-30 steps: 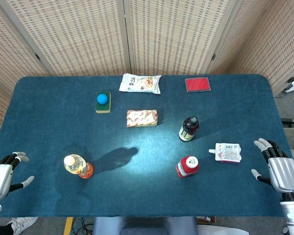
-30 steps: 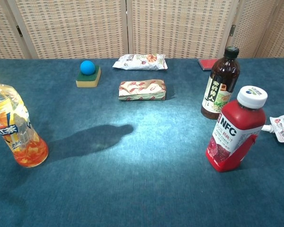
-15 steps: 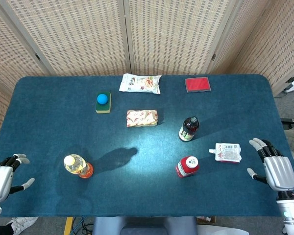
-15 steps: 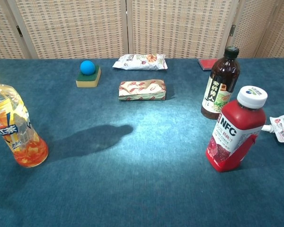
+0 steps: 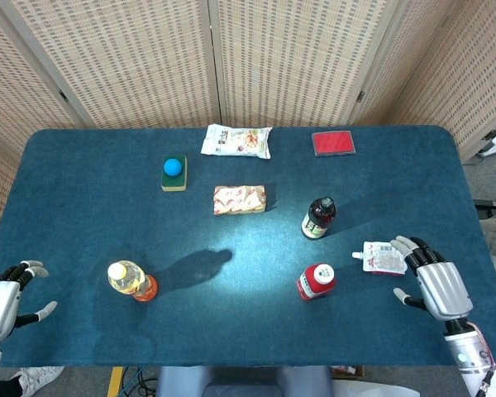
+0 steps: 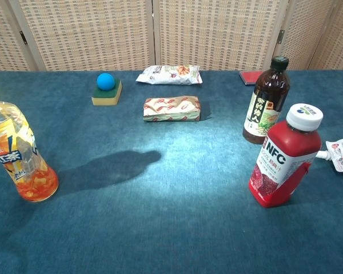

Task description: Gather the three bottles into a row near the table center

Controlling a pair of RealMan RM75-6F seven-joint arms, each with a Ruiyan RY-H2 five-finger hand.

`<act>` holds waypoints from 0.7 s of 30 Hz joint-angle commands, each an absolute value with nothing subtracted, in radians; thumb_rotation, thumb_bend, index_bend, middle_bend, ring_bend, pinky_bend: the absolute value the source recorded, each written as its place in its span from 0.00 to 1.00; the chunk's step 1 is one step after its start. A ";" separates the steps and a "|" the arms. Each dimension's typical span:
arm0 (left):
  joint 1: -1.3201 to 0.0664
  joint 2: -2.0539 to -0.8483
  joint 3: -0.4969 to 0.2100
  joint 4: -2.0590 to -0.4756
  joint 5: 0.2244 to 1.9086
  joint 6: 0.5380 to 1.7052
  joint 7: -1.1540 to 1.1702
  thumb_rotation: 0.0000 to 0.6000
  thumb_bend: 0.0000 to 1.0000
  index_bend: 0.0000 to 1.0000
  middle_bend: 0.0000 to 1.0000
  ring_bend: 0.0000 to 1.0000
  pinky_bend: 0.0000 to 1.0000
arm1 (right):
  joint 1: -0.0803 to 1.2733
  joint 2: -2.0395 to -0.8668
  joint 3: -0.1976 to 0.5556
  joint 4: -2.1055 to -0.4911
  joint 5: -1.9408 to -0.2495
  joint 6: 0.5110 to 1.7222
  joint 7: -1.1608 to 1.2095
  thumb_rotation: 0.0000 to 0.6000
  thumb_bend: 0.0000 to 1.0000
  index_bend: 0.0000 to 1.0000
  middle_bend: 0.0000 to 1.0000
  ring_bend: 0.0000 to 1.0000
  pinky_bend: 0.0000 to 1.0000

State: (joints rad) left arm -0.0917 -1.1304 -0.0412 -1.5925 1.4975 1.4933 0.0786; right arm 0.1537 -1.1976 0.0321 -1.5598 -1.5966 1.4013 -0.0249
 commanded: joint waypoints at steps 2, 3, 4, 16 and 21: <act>-0.094 -1.131 -0.040 -1.594 1.497 1.488 0.084 1.00 0.06 0.41 0.32 0.34 0.54 | 0.173 -1.216 0.033 -1.558 -1.605 1.382 -0.020 1.00 0.12 0.18 0.18 0.13 0.37; -0.094 -1.131 -0.040 -1.595 1.497 1.488 0.086 1.00 0.06 0.41 0.32 0.34 0.54 | 0.182 -1.223 0.034 -1.558 -1.608 1.373 -0.017 1.00 0.10 0.18 0.18 0.13 0.36; -0.094 -1.131 -0.040 -1.596 1.496 1.488 0.086 1.00 0.06 0.41 0.32 0.34 0.54 | 0.189 -1.229 0.034 -1.557 -1.610 1.367 -0.013 1.00 0.09 0.18 0.18 0.13 0.37; -0.092 -1.117 -0.044 -1.605 1.490 1.489 0.064 1.00 0.06 0.41 0.32 0.34 0.54 | 0.273 -1.341 0.037 -1.495 -1.664 1.325 0.105 1.00 0.05 0.18 0.16 0.13 0.36; -0.092 -1.112 -0.044 -1.609 1.488 1.486 0.057 1.00 0.06 0.41 0.32 0.34 0.54 | 0.299 -1.379 0.027 -1.470 -1.681 1.310 0.160 1.00 0.05 0.17 0.16 0.13 0.36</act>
